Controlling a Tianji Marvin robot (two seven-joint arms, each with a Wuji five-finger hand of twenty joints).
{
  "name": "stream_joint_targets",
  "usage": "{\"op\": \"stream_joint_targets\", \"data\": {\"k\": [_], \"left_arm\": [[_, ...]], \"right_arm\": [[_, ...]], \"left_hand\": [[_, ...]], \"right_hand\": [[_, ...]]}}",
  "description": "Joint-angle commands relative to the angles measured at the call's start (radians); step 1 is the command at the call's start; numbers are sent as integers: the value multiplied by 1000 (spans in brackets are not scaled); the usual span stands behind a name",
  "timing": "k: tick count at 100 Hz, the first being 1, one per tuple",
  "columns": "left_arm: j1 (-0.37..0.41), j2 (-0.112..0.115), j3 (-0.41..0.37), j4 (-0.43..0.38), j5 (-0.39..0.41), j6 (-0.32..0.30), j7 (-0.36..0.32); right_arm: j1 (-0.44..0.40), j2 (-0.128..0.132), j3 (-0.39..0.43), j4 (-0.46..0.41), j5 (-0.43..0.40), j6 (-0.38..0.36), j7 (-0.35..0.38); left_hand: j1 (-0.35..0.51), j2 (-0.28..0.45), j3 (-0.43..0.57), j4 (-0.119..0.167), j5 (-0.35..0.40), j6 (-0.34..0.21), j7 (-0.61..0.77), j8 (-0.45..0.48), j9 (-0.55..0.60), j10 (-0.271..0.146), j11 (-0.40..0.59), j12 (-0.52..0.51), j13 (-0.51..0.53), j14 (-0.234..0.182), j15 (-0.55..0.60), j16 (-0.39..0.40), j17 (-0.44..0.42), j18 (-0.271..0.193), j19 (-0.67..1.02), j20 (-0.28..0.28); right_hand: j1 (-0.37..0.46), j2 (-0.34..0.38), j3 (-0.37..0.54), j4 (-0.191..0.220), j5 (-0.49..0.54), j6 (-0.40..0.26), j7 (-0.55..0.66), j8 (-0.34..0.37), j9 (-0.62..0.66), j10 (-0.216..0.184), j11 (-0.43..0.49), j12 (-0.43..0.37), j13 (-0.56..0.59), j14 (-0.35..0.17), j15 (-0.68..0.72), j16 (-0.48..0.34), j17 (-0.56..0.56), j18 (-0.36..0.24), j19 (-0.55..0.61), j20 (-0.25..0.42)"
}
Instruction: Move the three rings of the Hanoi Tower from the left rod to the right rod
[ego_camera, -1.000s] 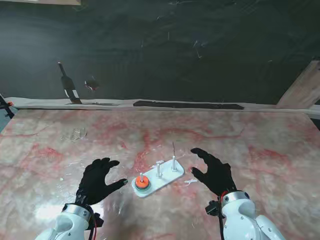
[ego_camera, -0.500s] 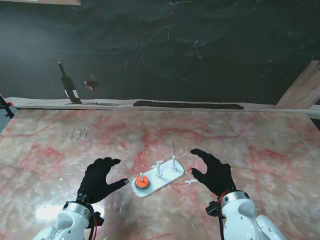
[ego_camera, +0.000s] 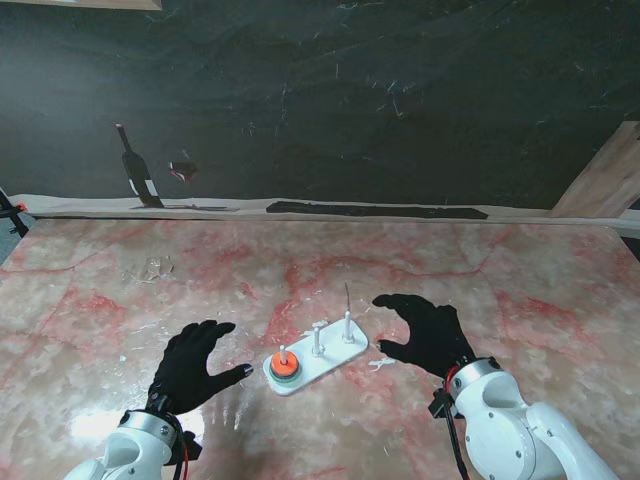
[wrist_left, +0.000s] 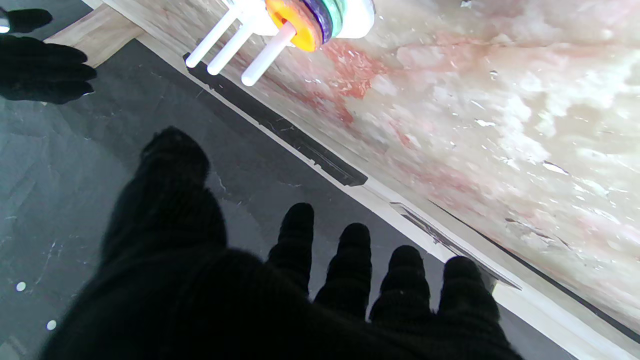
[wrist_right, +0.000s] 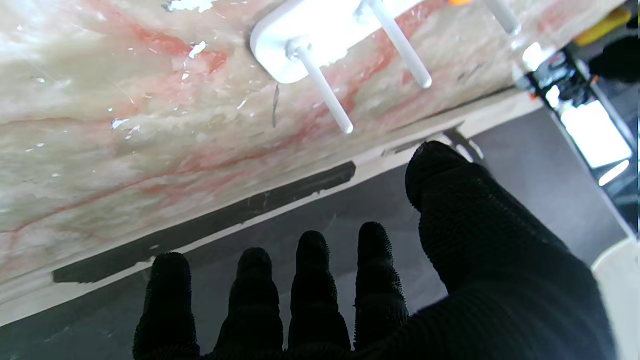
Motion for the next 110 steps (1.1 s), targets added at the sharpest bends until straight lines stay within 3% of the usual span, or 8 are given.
{"op": "stream_joint_targets", "data": {"k": [1,13,32,51,59,62,77,110], "left_arm": [[9,-1,-1,-7,5,2,6],[0,2,2,1,10,4,-5],[-22,6,14,13,15,5,-24],[-42,10,23,27,15,4,-43],[-45,11,25,30,17,2,-47],[-46,11,25,30,18,1,-49],[-46,13,23,31,21,8,-58],[-37,15,20,22,36,18,-64]], "right_arm": [[37,17,4,40,-18,-18,42],[115,37,-8,130,-65,-103,119],[284,59,-99,303,-83,-206,196],[464,68,-248,481,-83,-269,211],[542,66,-323,564,-74,-293,196],[570,65,-352,594,-70,-302,190],[664,54,-464,698,-58,-324,128],[769,27,-629,813,-34,-316,32]], "left_hand": [[-28,-5,-18,13,-33,0,-20,-8,-36,-17,-20,8,-14,-21,-24,-8,-3,-7,-17,-11],[-29,-6,-18,13,-37,0,-25,-9,-38,-19,-23,9,-14,-22,-25,-10,-4,-7,-18,-14],[-32,-4,-18,13,-42,-3,-32,-9,-42,-26,-34,10,-13,-24,-29,-20,-2,-9,-21,-21],[-33,-4,-18,13,-48,-6,-39,-9,-45,-29,-40,12,-13,-25,-30,-26,-2,-10,-22,-26],[-35,-4,-19,13,-49,-9,-41,-8,-45,-32,-42,14,-12,-27,-30,-28,-2,-10,-22,-27],[-35,-4,-19,13,-49,-9,-42,-8,-46,-31,-43,14,-13,-26,-30,-28,-2,-10,-21,-28],[-35,-3,-18,13,-52,-9,-45,-7,-47,-32,-47,16,-13,-26,-30,-31,-1,-12,-21,-29],[-38,-1,-19,13,-54,-13,-50,-5,-47,-34,-51,19,-13,-26,-28,-34,-1,-12,-19,-32]], "right_hand": [[-58,-63,13,-14,-50,-25,-11,16,-53,-24,63,24,-3,-40,38,16,-16,-31,-45,-18],[-117,-144,46,-18,-110,-37,-58,14,-138,-32,105,62,-71,-51,85,54,-24,-53,-146,-34],[-216,-223,107,-20,-186,-28,-157,13,-144,-56,-153,-59,-166,-43,-65,-51,-29,-70,-310,-12],[-280,-250,135,-21,-179,-12,-260,-15,-158,-55,-231,-85,-186,-33,-118,-61,-31,-76,-377,19],[-302,-242,148,-25,-168,-3,-286,6,-163,-46,-238,-36,-185,-31,-123,-55,-25,-75,-415,49],[-308,-238,147,-25,-176,0,-271,53,-166,-41,-251,-7,-188,-30,-122,-51,-20,-75,-439,73],[-338,-220,153,-25,-182,13,-257,129,-197,-3,-293,117,-190,-21,-123,-63,0,-75,-516,81],[-362,-208,159,-25,-192,-4,-219,193,-194,22,-354,111,-191,-13,-128,-84,11,-65,-562,70]]}}
